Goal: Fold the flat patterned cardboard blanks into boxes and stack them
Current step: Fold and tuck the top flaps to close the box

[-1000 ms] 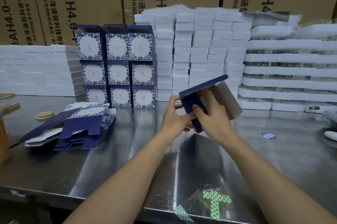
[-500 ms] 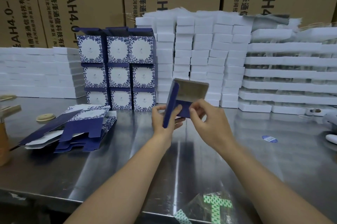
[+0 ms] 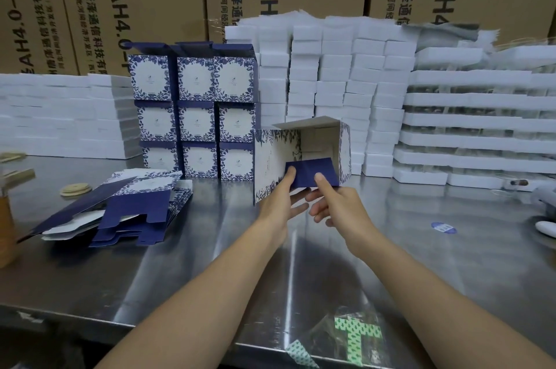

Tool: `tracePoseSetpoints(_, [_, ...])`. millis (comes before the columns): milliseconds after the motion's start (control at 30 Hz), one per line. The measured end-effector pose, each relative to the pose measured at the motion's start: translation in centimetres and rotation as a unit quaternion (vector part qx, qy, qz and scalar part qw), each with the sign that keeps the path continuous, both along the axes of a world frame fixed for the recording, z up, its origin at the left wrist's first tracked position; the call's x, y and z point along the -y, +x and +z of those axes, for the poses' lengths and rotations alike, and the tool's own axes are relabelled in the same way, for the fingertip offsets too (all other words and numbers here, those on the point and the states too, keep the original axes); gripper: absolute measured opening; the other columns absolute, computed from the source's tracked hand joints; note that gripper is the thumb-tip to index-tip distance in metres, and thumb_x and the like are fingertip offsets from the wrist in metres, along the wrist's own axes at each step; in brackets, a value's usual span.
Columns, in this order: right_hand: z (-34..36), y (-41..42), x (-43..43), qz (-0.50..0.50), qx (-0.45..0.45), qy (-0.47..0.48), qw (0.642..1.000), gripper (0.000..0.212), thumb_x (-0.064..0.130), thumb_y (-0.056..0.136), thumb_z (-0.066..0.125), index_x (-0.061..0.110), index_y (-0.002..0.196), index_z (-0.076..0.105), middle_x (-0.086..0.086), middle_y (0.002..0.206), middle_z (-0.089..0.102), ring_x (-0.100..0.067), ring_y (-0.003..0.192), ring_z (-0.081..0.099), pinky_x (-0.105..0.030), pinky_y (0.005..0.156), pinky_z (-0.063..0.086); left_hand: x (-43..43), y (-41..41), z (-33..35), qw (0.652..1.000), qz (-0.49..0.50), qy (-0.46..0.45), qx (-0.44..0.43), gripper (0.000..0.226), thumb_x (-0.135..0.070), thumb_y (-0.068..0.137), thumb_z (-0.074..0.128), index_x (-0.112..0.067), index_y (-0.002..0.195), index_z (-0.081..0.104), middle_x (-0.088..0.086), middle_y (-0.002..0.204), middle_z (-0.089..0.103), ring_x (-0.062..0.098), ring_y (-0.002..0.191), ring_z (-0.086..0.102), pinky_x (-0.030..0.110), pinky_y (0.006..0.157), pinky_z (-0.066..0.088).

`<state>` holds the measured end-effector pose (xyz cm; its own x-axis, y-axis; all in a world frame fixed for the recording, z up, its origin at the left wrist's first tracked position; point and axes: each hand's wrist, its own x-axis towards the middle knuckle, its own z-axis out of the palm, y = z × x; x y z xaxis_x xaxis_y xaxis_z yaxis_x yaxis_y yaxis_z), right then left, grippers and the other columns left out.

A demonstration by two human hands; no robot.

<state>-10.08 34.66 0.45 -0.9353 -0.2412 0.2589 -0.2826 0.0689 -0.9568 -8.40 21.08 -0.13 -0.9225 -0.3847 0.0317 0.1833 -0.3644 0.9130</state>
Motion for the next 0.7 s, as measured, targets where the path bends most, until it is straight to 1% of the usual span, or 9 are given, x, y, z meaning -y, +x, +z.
tracePoseSetpoints(67, [0.2,-0.1,0.0,0.003,0.042,-0.046,0.998,0.051,0.049,0.106,0.057,0.007,0.087,0.079,-0.004,0.064,0.068,-0.011,0.053,0.059,-0.020,0.053,0.043,-0.3,0.3,0.1,1.000,0.000,-0.014,-0.004,0.042,-0.053,0.099,0.068,-0.018,0.123,0.073,-0.004,0.107,0.082,0.012,0.093,0.080,0.020,0.068,0.061])
tracePoseSetpoints(100, [0.4,-0.2,0.1,0.003,0.059,-0.066,0.996,0.047,0.043,0.106,0.056,0.007,0.087,0.079,-0.003,0.063,0.067,-0.011,0.052,0.058,-0.022,0.055,0.044,-0.4,0.3,0.2,1.000,-0.002,-0.021,-0.015,0.041,-0.051,0.103,0.062,-0.018,0.125,0.073,-0.002,0.114,0.081,0.010,0.096,0.079,0.021,0.068,0.061])
tracePoseSetpoints(167, [0.5,-0.3,0.1,0.002,0.077,-0.089,0.993,0.042,0.035,0.107,0.055,0.006,0.087,0.078,-0.002,0.064,0.066,-0.011,0.052,0.056,-0.027,0.063,0.044,-0.7,0.5,0.3,0.998,-0.017,-0.046,-0.029,0.045,-0.054,0.108,0.051,-0.021,0.131,0.071,-0.003,0.128,0.076,0.006,0.105,0.076,0.025,0.081,0.063])
tracePoseSetpoints(233, [0.5,-0.2,0.1,0.007,0.082,-0.098,0.992,0.041,0.032,0.108,0.053,0.006,0.087,0.076,-0.002,0.064,0.066,-0.011,0.052,0.055,-0.030,0.066,0.044,-1.1,0.9,0.4,0.996,-0.036,-0.075,-0.026,0.055,-0.060,0.108,0.042,-0.019,0.135,0.068,-0.002,0.131,0.073,0.008,0.107,0.075,0.028,0.086,0.063])
tracePoseSetpoints(333, [0.7,0.1,0.1,0.019,0.080,-0.099,0.992,0.040,0.031,0.108,0.052,0.006,0.088,0.075,-0.002,0.063,0.064,-0.012,0.053,0.053,-0.031,0.067,0.045,-1.5,0.7,0.3,0.995,-0.040,-0.093,-0.012,0.065,-0.064,0.109,0.033,-0.016,0.111,0.076,0.003,0.102,0.082,0.012,0.084,0.079,0.032,0.073,0.066])
tracePoseSetpoints(400, [0.8,0.3,0.2,0.022,0.079,-0.098,0.992,0.039,0.029,0.108,0.052,0.005,0.087,0.074,-0.003,0.062,0.062,-0.013,0.053,0.053,-0.032,0.069,0.047,-2.0,0.6,0.3,0.994,-0.045,-0.102,-0.018,0.066,-0.060,0.111,0.027,-0.017,0.097,0.075,0.000,0.080,0.080,0.014,0.069,0.076,0.036,0.065,0.066])
tracePoseSetpoints(533, [0.9,0.6,0.2,0.027,0.090,-0.101,0.990,0.037,0.032,0.107,0.054,0.007,0.085,0.072,-0.004,0.061,0.060,-0.013,0.052,0.052,-0.030,0.063,0.043,-2.2,0.1,-0.2,0.990,-0.008,-0.130,-0.049,0.064,-0.045,0.113,0.027,-0.023,0.082,0.078,0.000,0.070,0.074,0.013,0.062,0.070,0.027,0.060,0.061])
tracePoseSetpoints(633, [0.8,0.6,0.0,0.060,0.098,-0.108,0.988,0.036,0.034,0.105,0.058,0.007,0.085,0.072,-0.005,0.063,0.060,-0.014,0.053,0.052,-0.028,0.058,0.039,-1.7,-0.2,-0.4,0.990,0.008,-0.134,-0.044,0.062,-0.041,0.114,0.024,-0.017,0.090,0.075,-0.002,0.068,0.075,0.010,0.061,0.071,0.018,0.056,0.055])
tracePoseSetpoints(700, [0.8,0.7,0.0,0.095,0.097,-0.107,0.985,0.033,0.031,0.103,0.057,0.009,0.082,0.072,-0.006,0.065,0.060,-0.015,0.057,0.052,-0.028,0.059,0.039,-1.5,-0.4,-0.4,0.990,0.010,-0.135,-0.033,0.062,-0.042,0.114,0.022,-0.015,0.086,0.070,-0.005,0.061,0.072,0.006,0.056,0.069,0.015,0.051,0.051])
